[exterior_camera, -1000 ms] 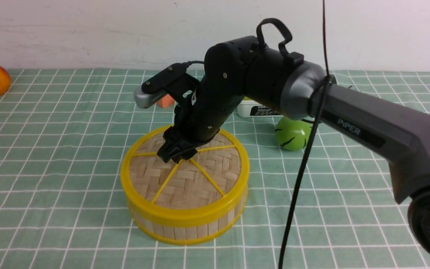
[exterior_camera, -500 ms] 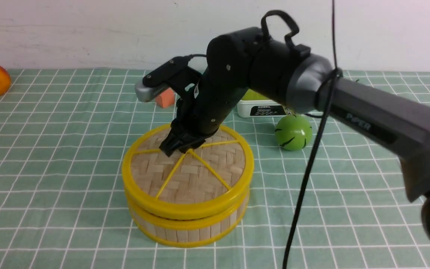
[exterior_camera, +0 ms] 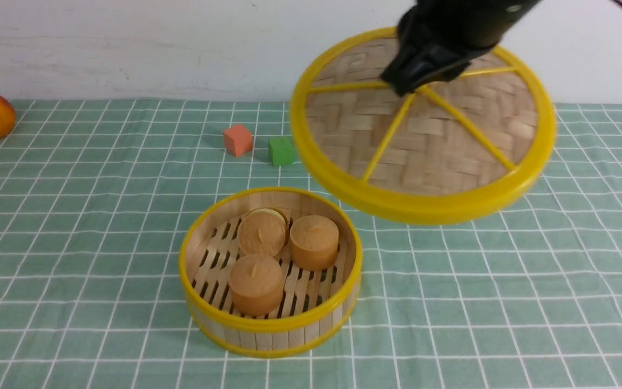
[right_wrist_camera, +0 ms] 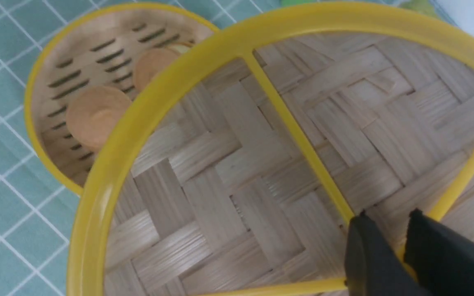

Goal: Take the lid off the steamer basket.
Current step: Use the right arm to place the steamer lid on the table

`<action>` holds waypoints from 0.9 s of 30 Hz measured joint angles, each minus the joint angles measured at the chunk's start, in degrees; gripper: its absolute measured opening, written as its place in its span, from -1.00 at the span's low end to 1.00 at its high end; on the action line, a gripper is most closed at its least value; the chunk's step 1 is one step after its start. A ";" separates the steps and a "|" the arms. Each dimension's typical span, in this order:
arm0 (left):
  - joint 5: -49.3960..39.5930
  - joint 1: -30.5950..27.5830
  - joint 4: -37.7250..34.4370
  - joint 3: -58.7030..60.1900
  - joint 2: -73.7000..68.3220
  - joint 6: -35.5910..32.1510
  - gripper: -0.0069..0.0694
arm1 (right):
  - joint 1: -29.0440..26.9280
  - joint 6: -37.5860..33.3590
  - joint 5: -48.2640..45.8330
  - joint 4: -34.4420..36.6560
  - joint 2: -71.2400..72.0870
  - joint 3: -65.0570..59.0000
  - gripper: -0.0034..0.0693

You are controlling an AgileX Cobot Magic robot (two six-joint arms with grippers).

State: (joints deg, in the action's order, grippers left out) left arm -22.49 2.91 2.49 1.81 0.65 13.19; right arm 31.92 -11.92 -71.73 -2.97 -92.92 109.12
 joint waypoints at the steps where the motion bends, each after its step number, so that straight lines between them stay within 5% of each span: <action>1: 0.00 0.00 0.00 0.00 0.00 0.00 -0.19 | -0.66 0.10 0.00 0.04 0.95 -0.70 -0.68; 6: 0.00 0.00 0.00 0.00 0.00 0.00 -0.19 | -8.23 1.25 3.16 1.66 9.89 -19.11 -0.68; 14: 0.00 0.00 0.00 0.00 0.00 0.00 -0.19 | -17.22 5.37 35.04 9.84 12.55 -49.85 -0.68; 19: 0.00 0.00 0.00 0.00 0.00 0.00 -0.19 | -17.28 5.47 48.37 10.49 6.94 -55.71 -0.68; 27: 0.00 0.00 0.00 0.00 0.00 0.00 -0.19 | -17.35 5.47 56.24 10.49 -0.70 -55.77 -0.65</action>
State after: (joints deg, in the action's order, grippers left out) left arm -22.49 2.91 2.49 1.81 0.65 13.19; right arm 14.57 -6.45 -15.49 7.52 -93.62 53.35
